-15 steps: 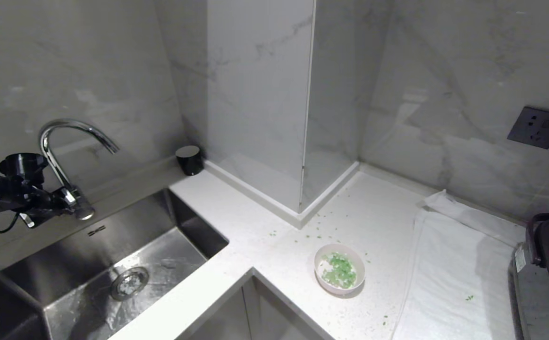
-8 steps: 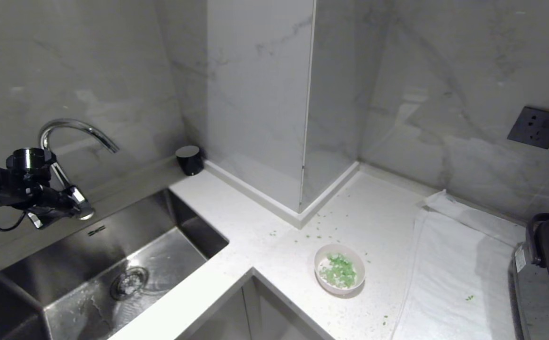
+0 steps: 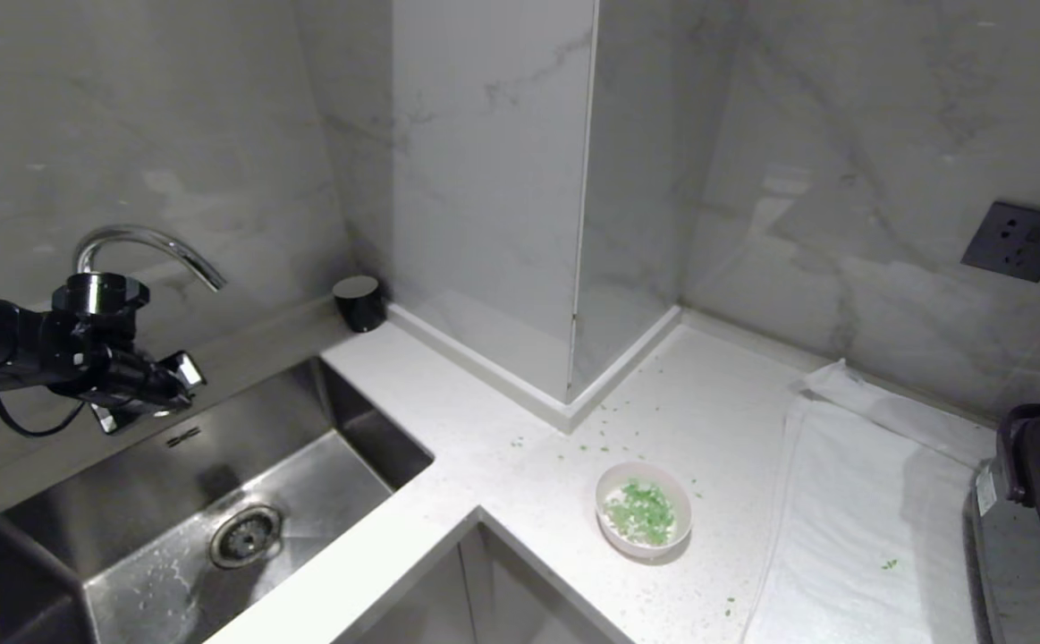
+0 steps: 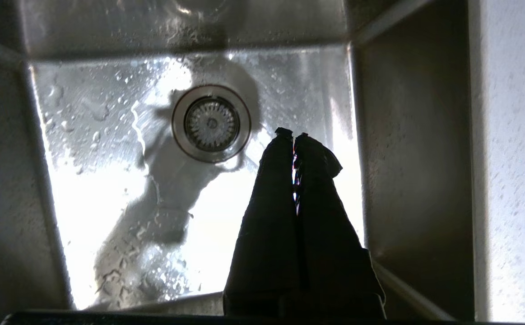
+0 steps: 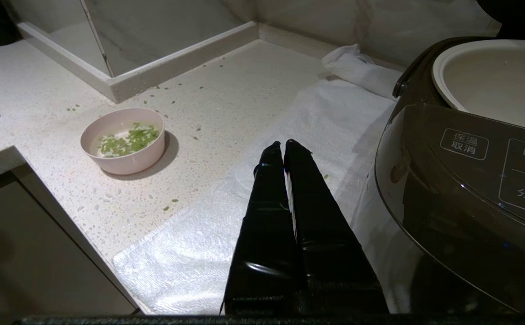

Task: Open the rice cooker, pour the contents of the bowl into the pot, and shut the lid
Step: Pour the water from the bowl into the rice cooker

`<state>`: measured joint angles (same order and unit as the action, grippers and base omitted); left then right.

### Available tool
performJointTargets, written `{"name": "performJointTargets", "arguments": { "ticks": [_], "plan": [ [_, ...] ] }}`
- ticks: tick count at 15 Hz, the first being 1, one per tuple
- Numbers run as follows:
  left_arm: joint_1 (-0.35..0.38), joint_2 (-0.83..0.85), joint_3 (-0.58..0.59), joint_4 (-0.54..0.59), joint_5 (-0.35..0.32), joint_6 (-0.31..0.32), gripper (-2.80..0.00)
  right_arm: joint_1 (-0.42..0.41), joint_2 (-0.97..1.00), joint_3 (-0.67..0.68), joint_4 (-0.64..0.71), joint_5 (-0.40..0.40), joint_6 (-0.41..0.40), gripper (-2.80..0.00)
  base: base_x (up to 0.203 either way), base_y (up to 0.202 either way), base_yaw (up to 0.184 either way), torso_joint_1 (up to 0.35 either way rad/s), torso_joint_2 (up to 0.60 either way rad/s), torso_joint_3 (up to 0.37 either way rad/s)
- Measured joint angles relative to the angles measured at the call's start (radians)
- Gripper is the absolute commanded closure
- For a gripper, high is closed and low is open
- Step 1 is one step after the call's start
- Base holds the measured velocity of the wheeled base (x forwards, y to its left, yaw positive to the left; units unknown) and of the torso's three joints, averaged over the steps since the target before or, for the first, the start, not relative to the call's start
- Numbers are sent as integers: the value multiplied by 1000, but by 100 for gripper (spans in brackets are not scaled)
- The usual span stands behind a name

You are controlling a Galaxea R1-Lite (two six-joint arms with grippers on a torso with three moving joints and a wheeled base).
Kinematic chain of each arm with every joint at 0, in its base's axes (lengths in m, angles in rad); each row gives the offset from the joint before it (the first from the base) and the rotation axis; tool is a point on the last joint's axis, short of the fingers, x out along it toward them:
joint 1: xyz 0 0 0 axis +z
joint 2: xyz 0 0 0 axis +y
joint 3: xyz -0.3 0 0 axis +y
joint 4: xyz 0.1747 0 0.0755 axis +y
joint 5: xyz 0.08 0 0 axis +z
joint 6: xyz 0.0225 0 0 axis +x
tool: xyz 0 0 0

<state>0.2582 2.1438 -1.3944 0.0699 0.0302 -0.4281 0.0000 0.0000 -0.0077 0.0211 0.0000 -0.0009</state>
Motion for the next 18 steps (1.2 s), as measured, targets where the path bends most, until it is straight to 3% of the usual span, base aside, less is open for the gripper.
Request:
{"name": "performJointTargets", "arguments": {
  "ticks": [4,9,15,18],
  "plan": [
    [-79,-83,119,-90,-7,2,0,0,0,0,0,0,1,0,0,0,0,0,0,0],
    [-252,-231,329,-260,-9,24,0,0,0,0,0,0,0,0,0,0,0,0,0,0],
    [-487,-415,613,-598,1,129,0,0,0,0,0,0,1,0,0,0,0,0,0,0],
    [-524,-490,706,-717,32,173,0,0,0,0,0,0,0,0,0,0,0,0,0,0]
  ]
}}
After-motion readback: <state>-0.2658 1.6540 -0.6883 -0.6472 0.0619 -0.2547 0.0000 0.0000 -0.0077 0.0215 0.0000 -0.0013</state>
